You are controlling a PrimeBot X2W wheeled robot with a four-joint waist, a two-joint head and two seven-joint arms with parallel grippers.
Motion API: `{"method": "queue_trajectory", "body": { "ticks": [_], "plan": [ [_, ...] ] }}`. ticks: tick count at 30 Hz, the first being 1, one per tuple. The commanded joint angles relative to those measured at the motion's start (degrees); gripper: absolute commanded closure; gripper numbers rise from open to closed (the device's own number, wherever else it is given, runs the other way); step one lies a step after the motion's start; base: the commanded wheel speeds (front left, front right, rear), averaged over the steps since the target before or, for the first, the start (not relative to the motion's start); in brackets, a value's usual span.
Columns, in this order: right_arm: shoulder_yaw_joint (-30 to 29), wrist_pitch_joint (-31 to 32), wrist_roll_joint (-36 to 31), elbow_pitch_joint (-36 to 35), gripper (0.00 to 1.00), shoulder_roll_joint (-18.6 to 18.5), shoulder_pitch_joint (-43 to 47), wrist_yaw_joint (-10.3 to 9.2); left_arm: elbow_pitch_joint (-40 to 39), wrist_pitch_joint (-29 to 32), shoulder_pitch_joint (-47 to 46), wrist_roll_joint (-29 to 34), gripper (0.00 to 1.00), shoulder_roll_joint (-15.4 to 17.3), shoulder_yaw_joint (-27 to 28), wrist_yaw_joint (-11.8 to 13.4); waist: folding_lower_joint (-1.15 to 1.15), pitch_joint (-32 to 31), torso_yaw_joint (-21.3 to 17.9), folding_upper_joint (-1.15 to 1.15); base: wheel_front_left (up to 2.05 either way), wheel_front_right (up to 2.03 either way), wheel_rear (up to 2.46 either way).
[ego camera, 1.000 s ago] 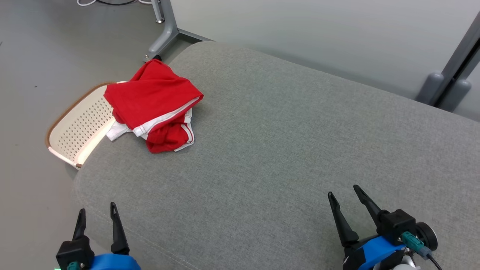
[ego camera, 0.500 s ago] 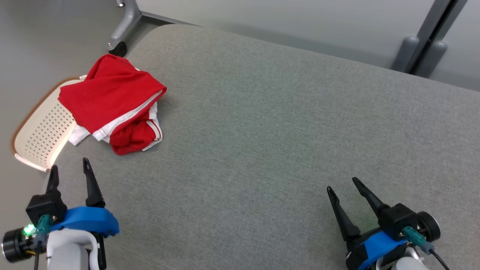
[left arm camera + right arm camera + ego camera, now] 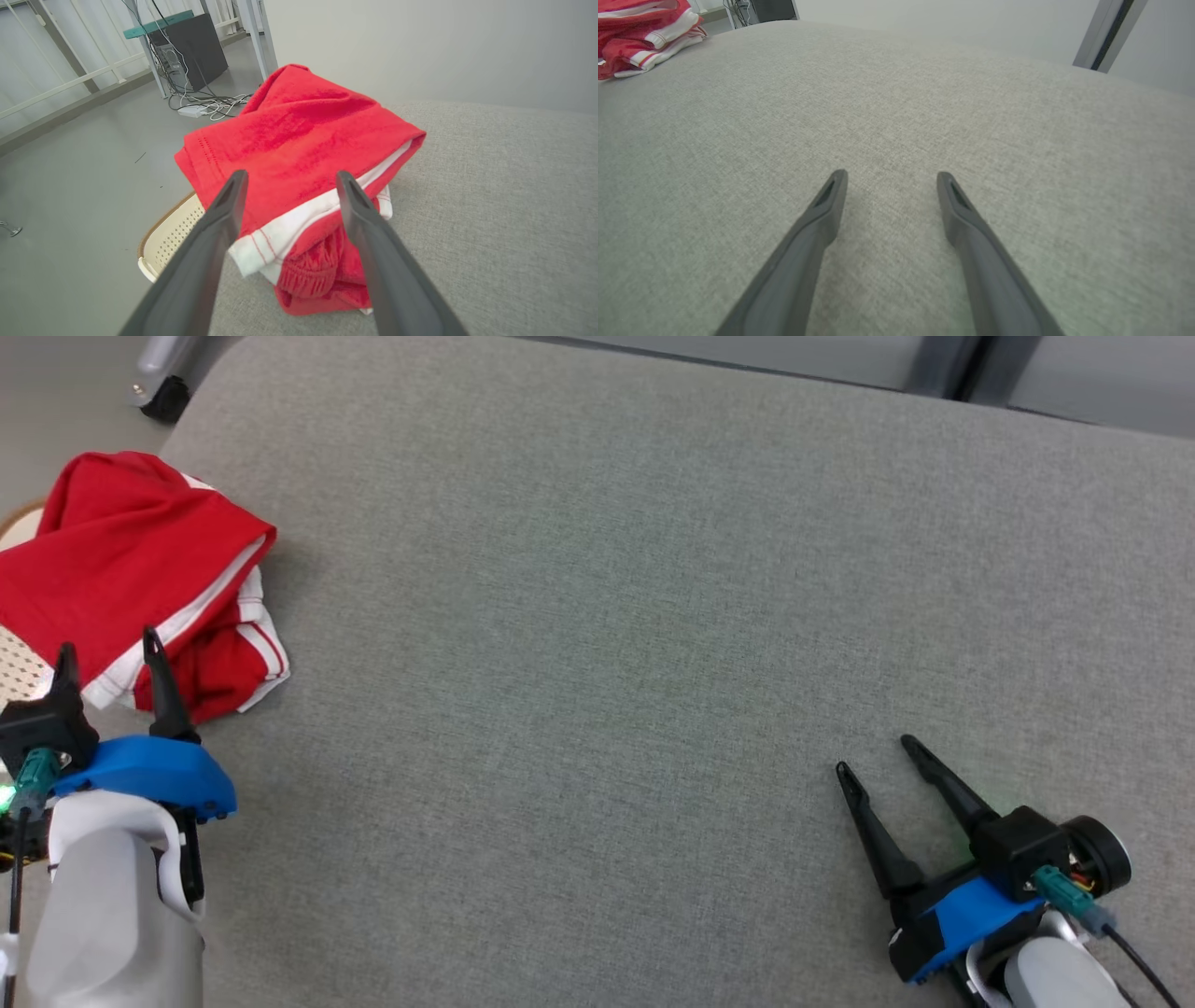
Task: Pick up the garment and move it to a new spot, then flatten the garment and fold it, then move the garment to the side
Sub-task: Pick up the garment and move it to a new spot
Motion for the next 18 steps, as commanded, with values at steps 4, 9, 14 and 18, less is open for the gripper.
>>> {"method": "queue_trajectory", "body": {
  "ticks": [4, 9, 14, 18],
  "plan": [
    [0.3, -0.2, 0.9, -0.7, 0.0, -1.8, -2.0, 0.01, 2.9, -0.2, -4.6, 1.3, 0.0, 0.8, -0.5, 1.5, -0.01, 3.1, -1.4, -0.01, 0.0, 0.0, 0.0],
    [0.9, -0.1, 1.1, -1.0, 0.0, -2.7, -3.1, -0.04, 7.9, -0.2, -9.1, 2.2, 0.0, 1.7, -0.5, 4.9, -0.01, 6.0, -3.1, -0.01, 0.0, 0.0, 0.0],
    [0.4, 0.1, 1.2, -1.4, 0.0, -3.3, -4.0, -0.07, 13.4, 0.4, -13.5, 2.1, 0.0, 2.8, -0.4, 6.8, -0.01, 8.9, -4.5, -0.01, 0.0, 0.0, 0.0],
    [-0.2, 0.3, 1.3, -1.4, 0.0, -3.6, -4.3, -0.08, 16.4, 1.3, -15.4, 1.6, 0.0, 2.8, -0.1, 8.2, -0.01, 10.2, -5.0, -0.01, 0.0, 0.0, 0.0]
  ]
}}
